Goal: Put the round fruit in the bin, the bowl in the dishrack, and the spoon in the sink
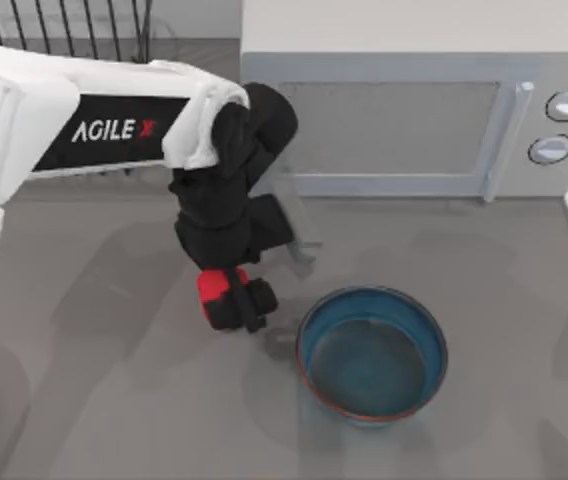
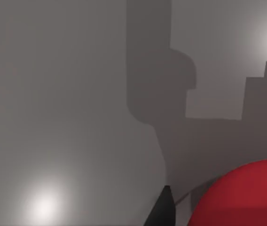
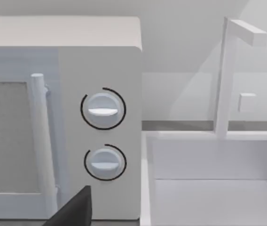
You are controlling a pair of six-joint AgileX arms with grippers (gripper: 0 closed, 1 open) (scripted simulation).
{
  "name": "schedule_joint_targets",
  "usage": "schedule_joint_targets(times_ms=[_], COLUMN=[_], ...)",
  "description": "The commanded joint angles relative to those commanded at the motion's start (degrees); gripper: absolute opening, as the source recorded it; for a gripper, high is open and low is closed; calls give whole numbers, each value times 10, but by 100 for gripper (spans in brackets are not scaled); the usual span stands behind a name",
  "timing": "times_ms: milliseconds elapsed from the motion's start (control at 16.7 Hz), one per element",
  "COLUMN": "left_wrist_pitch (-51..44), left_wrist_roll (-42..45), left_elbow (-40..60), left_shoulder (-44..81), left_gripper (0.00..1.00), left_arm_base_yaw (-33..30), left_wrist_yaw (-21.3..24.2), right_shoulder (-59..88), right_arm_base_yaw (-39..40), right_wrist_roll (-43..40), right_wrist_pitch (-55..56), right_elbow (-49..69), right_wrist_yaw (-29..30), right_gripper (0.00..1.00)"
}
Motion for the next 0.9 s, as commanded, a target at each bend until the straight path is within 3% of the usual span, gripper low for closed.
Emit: schedule_joint_targets(times_ms=[300, 720, 900], left_wrist_pitch=[-31, -192, -212], left_wrist_roll=[-6, -7, -8], left_elbow=[18, 127, 146], left_shoulder=[-18, -60, -68], left_gripper=[0, 0, 0], left_arm_base_yaw=[0, -2, -2], left_wrist_yaw=[9, 8, 8], right_shoulder=[0, 0, 0], right_arm_base_yaw=[0, 0, 0], right_wrist_roll=[0, 0, 0], right_wrist_pitch=[0, 0, 0], right_elbow=[0, 0, 0], right_wrist_yaw=[0, 0, 0], right_gripper=[100, 100, 100])
